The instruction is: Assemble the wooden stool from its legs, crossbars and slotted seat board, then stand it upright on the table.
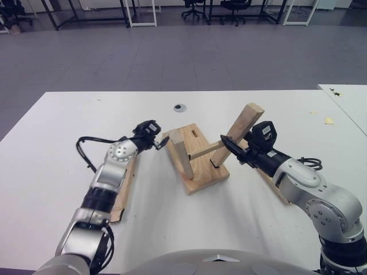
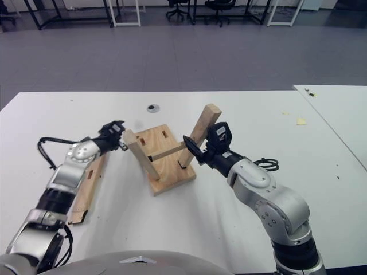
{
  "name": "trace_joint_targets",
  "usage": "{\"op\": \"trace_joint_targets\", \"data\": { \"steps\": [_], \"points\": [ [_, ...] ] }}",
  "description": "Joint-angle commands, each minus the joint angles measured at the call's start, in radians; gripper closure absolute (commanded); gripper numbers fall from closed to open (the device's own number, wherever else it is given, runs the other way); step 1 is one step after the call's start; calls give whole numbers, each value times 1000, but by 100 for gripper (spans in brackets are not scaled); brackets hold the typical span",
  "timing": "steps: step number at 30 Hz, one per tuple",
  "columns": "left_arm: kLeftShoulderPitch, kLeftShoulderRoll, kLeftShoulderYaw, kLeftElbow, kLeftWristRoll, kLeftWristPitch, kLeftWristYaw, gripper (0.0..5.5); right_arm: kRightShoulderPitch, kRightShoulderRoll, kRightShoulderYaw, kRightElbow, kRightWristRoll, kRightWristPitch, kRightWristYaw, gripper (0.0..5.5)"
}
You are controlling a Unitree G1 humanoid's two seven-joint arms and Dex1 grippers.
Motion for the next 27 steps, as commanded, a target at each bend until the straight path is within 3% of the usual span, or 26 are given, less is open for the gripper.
{"op": "trace_joint_targets", "data": {
  "steps": [1,4,6,13,19,27],
  "points": [
    [190,33,66,-368,-17,260,16,133,41,-33,-7,-68,-29,-44,73,257],
    [357,-59,53,-799,-71,626,65,133,82,-50,-39,-113,-22,-57,116,257],
    [383,-102,19,-961,-85,787,93,133,106,-46,-49,-131,-27,-52,113,257],
    [174,-151,-41,-1092,-83,1139,225,133,77,-61,22,-187,-85,-33,139,257],
    [14,-265,-102,-1043,-87,1265,352,133,27,-120,129,-211,-184,13,152,257],
    [-46,-306,-122,-891,-78,1190,413,133,-24,-84,138,-205,-225,20,170,257]
  ]
}}
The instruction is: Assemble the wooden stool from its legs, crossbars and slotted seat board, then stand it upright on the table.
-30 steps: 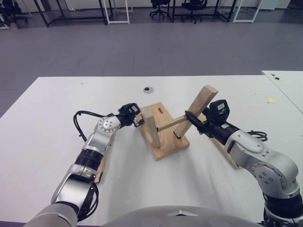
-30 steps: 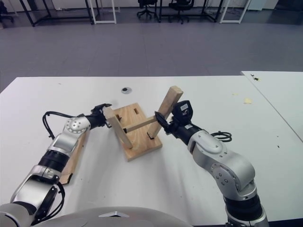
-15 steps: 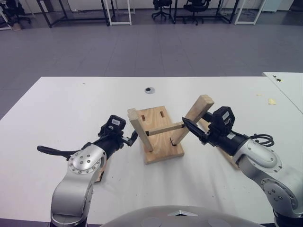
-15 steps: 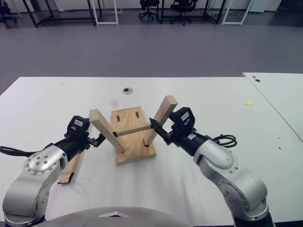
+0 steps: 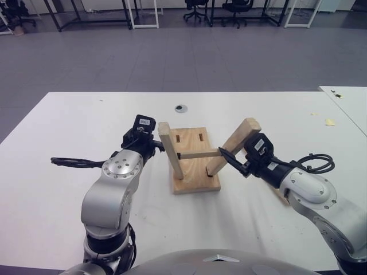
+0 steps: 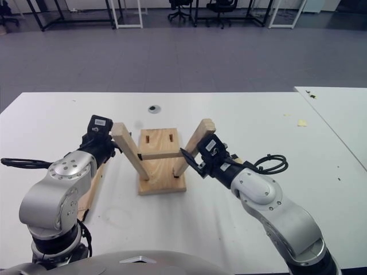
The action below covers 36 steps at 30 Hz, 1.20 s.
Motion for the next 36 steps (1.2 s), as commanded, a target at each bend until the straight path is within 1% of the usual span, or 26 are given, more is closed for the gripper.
{"op": "trace_joint_targets", "data": {
  "steps": [1,4,5,7,8,10,12,13,15,16,17,18,19,21,22,23,25,27,31,33,34,35,36],
  "points": [
    [-19,-19,-51,47,-33,-83,-9,133,-53,57,14,-23,39,-23,48,257],
    [40,47,-20,67,-24,-161,-22,133,-63,104,-58,6,59,-16,29,257],
    [59,83,17,74,-22,-197,-36,133,-67,120,-105,15,83,-7,28,257],
    [75,162,128,87,-34,-274,-86,133,-79,118,-208,28,134,2,41,257],
    [70,206,193,102,-45,-321,-118,133,-107,113,-286,44,190,11,48,257],
    [-5,267,316,148,-84,-430,-167,133,-207,90,-431,100,332,29,61,257],
    [-158,238,414,183,-192,-518,-214,133,-318,74,-508,149,466,30,51,257],
    [-255,184,464,182,-292,-525,-233,133,-386,71,-528,177,540,27,33,257],
    [-416,79,535,169,-483,-478,-233,133,-530,54,-560,256,682,22,-14,257],
    [-456,27,554,155,-569,-440,-218,133,-593,44,-570,309,733,22,-42,257],
    [-467,-8,564,145,-628,-409,-200,133,-628,34,-570,348,759,25,-63,257],
    [-434,-28,548,130,-662,-385,-188,133,-632,28,-550,377,746,31,-69,257],
    [-370,-42,522,117,-687,-361,-184,133,-599,26,-509,392,716,47,-69,257],
    [-208,-25,428,115,-678,-362,-196,133,-474,53,-417,415,663,71,-64,257],
    [-115,-1,367,142,-640,-412,-214,133,-420,99,-389,435,673,78,-89,257],
    [-23,38,277,189,-575,-481,-231,133,-375,139,-344,453,653,85,-115,257],
    [89,108,127,272,-456,-606,-241,133,-323,178,-271,466,600,80,-123,257],
    [98,148,74,314,-390,-693,-239,133,-336,201,-273,466,590,57,-130,257],
    [10,183,112,362,-352,-811,-227,133,-442,206,-365,473,640,8,-143,257],
    [-66,169,185,347,-400,-857,-218,133,-494,184,-413,488,663,-17,-128,257],
    [-107,172,220,340,-416,-889,-217,133,-512,157,-422,523,624,-35,-107,257],
    [-141,175,256,344,-430,-924,-219,133,-524,122,-408,573,552,-54,-86,257],
    [-166,181,285,355,-434,-952,-221,133,-530,82,-369,623,465,-70,-70,257]
  ]
}}
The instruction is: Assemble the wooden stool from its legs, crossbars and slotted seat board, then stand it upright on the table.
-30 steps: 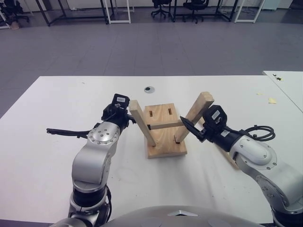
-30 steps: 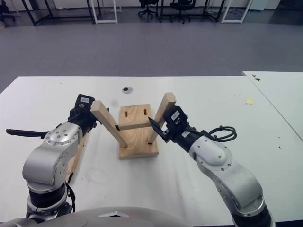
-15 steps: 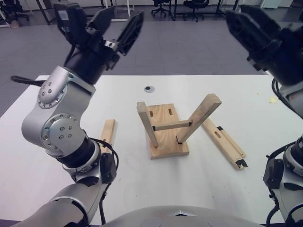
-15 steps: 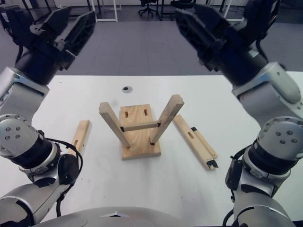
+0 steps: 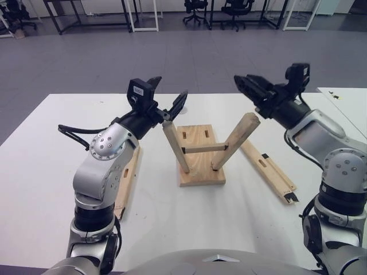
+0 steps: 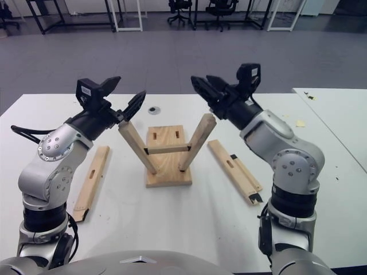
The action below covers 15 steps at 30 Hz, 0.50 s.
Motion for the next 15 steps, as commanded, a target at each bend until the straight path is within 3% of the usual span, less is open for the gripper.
{"op": "trace_joint_targets", "data": {
  "steps": [1,5,8,12,15],
  "points": [
    [-115,34,128,39,-28,-111,-4,133,-40,-147,123,179,-296,-76,98,257],
    [-109,135,236,141,-21,-154,-33,133,40,-255,427,159,-531,-216,450,257],
    [33,260,265,186,28,-141,-106,133,120,-297,414,-59,-396,-200,670,257],
    [302,463,300,230,103,-221,-311,133,144,-281,412,-219,-354,-147,652,257],
    [447,575,230,181,91,-302,-540,133,102,-277,434,3,-606,-207,514,257]
  ]
}}
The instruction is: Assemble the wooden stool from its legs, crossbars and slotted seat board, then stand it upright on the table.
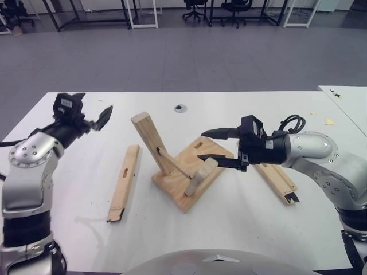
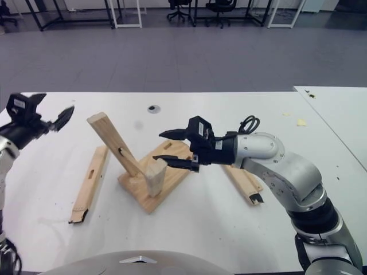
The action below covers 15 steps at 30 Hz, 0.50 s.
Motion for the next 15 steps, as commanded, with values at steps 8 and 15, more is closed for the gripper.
{"op": "trace_joint_targets", "data": {
  "steps": [8,15],
  "points": [
    [25,87,-465,163,105,-235,-464,133,-85,48,266,847,-700,-443,-28,257],
    [-91,-126,-543,425,212,-405,-289,133,-44,32,314,857,-784,-524,164,257]
  ]
}}
